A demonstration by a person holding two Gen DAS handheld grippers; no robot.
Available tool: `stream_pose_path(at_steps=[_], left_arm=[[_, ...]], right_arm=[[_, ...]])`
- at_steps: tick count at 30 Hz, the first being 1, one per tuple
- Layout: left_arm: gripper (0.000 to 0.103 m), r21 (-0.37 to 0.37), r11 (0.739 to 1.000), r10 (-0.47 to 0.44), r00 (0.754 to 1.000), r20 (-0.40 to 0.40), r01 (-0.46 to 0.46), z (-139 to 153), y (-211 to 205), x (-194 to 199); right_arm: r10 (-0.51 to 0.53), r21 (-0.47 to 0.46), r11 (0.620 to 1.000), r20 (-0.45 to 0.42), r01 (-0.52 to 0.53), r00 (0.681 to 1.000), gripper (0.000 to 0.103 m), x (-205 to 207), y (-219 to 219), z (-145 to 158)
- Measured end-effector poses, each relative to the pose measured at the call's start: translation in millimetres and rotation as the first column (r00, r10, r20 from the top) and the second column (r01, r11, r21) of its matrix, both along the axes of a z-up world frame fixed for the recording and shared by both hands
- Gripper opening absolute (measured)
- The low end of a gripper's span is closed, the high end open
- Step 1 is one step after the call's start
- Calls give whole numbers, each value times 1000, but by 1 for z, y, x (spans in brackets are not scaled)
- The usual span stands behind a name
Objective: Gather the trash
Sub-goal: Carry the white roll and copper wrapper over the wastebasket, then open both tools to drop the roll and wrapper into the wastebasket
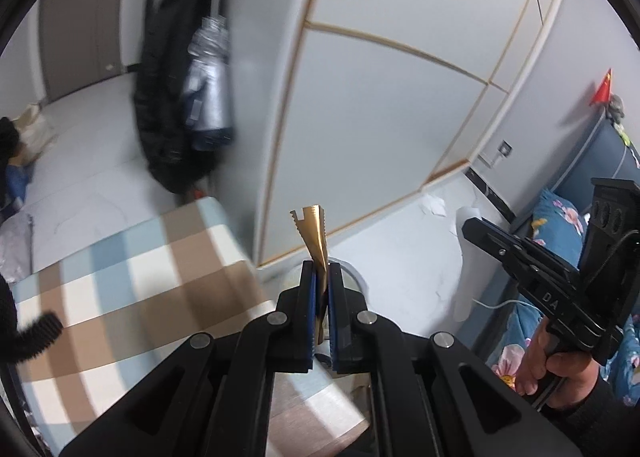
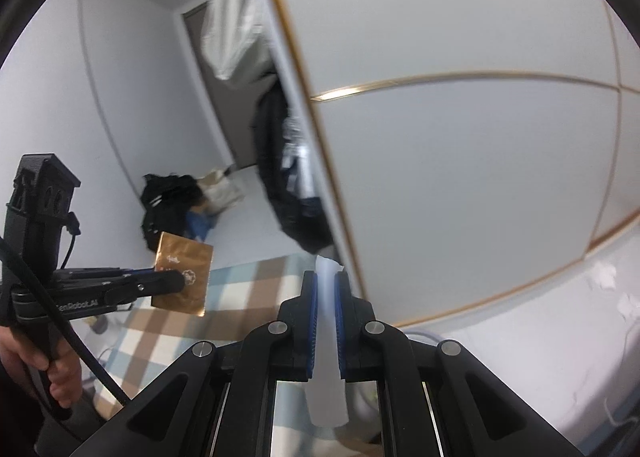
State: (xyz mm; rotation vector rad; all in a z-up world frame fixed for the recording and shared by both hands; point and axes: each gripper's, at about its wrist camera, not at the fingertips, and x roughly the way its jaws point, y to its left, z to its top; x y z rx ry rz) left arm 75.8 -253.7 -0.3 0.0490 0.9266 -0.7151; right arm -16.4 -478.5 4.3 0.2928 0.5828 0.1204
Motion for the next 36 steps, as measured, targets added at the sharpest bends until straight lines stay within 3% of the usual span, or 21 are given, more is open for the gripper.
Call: stream_pose_path(at_steps=[9, 15, 24, 30, 36], left_arm=[[1, 36, 990, -130, 985, -111, 135, -42, -67, 19], [1, 98, 975, -180, 967, -179, 200, -79, -106, 28], [1, 176, 953, -185, 932, -312, 248, -137, -141, 44], [1, 214, 942, -169, 918, -359, 257, -156, -147, 54], [1, 234, 941, -141, 910, -391, 246, -167, -149, 62]], right_arm=[[-81, 18, 996, -91, 83, 993, 7, 17, -60, -51], [-99, 103, 987, -197, 121, 975, 8, 38, -91, -106], [-50, 209, 971, -301, 117, 952, 8, 80, -107, -179], [-13, 254, 961, -348, 108, 937, 9, 106, -104, -222], [36, 268, 960, -394, 77, 918, 17, 118, -99, -253]])
